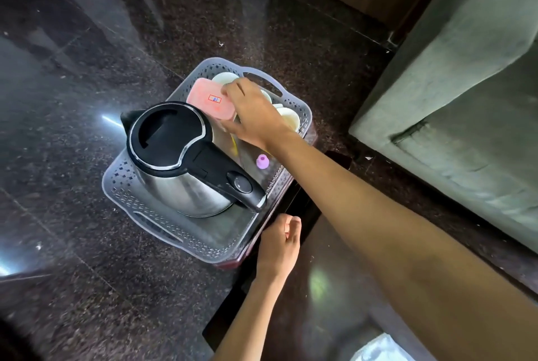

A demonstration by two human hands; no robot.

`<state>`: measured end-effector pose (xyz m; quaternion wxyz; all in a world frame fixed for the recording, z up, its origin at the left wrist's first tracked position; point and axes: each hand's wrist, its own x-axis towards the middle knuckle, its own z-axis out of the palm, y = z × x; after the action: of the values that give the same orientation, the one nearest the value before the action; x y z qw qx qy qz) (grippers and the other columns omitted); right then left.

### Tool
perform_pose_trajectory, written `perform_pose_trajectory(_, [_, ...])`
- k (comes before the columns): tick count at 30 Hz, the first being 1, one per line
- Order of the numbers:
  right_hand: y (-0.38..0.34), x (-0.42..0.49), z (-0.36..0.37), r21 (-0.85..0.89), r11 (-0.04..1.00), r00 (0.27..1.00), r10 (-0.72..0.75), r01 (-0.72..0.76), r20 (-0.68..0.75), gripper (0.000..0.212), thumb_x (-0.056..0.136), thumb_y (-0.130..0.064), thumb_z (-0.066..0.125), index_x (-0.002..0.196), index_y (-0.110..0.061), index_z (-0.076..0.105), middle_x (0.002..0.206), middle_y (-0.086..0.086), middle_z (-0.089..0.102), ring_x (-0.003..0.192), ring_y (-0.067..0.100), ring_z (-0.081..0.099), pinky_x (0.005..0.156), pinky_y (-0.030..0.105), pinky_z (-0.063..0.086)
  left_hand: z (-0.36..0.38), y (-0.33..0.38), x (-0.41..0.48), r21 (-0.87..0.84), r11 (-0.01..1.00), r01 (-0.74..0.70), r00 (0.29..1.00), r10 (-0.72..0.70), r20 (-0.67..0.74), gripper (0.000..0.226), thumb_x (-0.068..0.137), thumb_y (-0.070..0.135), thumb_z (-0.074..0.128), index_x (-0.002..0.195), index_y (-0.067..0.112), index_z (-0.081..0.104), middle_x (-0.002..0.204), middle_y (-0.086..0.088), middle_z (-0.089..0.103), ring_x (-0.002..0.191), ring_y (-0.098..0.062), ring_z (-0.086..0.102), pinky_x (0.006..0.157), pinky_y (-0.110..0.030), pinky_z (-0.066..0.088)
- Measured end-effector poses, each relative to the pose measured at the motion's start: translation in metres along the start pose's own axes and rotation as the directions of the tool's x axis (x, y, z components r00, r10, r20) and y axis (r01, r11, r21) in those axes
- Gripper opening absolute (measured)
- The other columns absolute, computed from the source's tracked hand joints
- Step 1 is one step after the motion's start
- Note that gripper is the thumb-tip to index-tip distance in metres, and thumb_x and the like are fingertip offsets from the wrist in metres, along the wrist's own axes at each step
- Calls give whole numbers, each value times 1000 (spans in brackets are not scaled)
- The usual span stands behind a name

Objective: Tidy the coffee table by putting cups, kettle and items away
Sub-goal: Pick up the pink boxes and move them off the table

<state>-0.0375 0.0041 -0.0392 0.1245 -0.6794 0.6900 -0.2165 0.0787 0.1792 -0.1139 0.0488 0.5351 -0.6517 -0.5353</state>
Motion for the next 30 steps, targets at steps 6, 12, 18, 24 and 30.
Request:
perform_pose_trajectory(6, [8,23,-5,-110,979,975,-154,173,162,57,82,-35,66,131,-12,48,124,8,56,117,27,41,100,32,32,-4,-7,4,-40,999,29,999,-30,-19,23,95,32,47,105,18,63,98,-6,71,93,-18,68,84,-30,51])
perform_pose_trajectory(12, [2,42,3,-225,945,951,-180,238,251,55,80,-36,69,126,-17,47,120,3,53,113,24,39,96,36,32,-7,-12,8,-50,997,50,998,-52,-24,23,96,33,46,104,19,62,101,-8,71,97,-21,67,87,-35,51])
perform_pose_trajectory(18, [-1,47,11,-471,810,930,-238,349,281,47,85,-35,63,125,-14,50,122,9,49,116,29,40,93,38,32,-7,-13,10,-67,997,44,998,-47,-32,23,95,33,46,105,20,62,101,-6,72,95,-18,67,86,-33,51])
perform_pose_trajectory(24, [0,42,22,-582,652,873,-330,485,358,18,81,-16,53,92,-20,67,94,4,63,101,24,44,81,31,35,-5,-11,11,-80,996,33,998,-37,-52,23,96,30,47,106,18,63,100,-4,72,95,-16,67,82,-27,49])
perform_pose_trajectory(30, [3,37,30,-545,691,875,-301,474,379,42,96,-1,30,136,-3,43,145,18,36,124,28,42,97,37,44,-5,-10,10,-79,996,33,997,-38,-66,22,95,29,47,107,18,63,101,-3,71,95,-16,66,81,-26,48])
